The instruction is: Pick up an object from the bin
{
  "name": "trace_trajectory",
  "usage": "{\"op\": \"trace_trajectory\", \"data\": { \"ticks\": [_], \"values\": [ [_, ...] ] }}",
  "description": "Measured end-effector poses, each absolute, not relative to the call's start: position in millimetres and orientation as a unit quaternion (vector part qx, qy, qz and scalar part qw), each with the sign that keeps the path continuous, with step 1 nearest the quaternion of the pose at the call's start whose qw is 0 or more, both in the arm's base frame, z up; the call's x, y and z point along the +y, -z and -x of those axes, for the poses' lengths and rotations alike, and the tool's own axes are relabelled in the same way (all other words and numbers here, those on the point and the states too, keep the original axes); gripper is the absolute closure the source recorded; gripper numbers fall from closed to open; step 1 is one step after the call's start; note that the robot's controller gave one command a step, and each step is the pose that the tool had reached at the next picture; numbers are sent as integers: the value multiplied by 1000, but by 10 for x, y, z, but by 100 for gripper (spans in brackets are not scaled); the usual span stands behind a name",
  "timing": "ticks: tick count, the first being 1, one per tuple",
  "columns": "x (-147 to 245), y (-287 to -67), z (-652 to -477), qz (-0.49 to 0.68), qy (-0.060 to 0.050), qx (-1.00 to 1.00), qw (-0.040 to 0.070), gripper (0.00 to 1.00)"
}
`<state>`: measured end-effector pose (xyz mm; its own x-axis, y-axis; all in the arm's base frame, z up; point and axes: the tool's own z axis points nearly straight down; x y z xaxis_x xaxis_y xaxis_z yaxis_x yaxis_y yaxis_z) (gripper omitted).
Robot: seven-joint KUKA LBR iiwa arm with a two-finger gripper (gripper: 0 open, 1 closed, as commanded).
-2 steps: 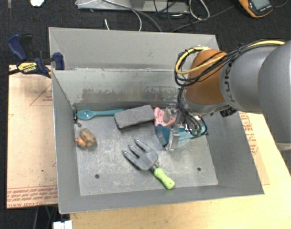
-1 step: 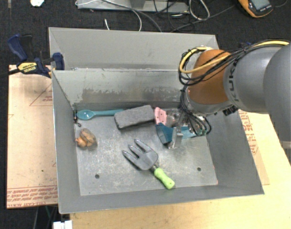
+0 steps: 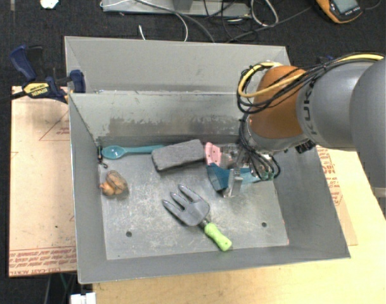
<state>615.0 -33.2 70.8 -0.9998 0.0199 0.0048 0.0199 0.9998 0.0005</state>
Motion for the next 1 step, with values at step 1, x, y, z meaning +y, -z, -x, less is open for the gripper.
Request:
{"op": "trace_trajectory", "data": {
  "ticks": [1],
  "values": [
    [-419,-1209,-6133,19,1,-1000,4,100]
  ]
}}
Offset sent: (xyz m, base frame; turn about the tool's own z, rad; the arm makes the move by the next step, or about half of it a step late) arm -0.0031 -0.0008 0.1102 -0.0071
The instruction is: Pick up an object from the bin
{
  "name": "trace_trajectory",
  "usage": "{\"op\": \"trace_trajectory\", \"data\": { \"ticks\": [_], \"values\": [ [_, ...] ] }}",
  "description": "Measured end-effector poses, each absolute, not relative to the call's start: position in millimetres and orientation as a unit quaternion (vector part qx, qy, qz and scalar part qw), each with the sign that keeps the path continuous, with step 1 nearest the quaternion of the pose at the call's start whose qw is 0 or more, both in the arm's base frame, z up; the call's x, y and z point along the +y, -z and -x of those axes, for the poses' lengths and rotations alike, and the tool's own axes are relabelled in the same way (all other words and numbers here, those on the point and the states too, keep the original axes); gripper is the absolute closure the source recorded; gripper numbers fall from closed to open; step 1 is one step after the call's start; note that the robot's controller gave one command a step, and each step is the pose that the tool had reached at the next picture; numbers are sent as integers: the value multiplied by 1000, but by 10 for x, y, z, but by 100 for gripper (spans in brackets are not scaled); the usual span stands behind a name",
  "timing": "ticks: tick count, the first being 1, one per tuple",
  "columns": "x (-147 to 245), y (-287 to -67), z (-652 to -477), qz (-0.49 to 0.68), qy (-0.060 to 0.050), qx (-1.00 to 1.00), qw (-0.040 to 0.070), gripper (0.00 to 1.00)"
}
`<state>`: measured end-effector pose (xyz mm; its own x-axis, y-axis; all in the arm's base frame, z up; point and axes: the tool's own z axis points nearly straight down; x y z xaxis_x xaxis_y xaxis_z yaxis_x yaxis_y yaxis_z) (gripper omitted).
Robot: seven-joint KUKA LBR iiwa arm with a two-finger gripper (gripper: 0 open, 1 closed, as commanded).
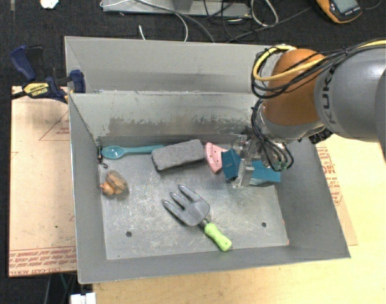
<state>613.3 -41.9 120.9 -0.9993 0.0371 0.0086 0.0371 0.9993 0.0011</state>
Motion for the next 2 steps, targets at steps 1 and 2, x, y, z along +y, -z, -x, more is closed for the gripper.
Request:
{"op": "trace_trajectory", "data": {
  "ticks": [1,2],
  "values": [
    [-334,-1820,-6129,6,2,-1000,4,100],
    [-800,-2406,-6319,-42,2,-999,7,100]
  ]
}}
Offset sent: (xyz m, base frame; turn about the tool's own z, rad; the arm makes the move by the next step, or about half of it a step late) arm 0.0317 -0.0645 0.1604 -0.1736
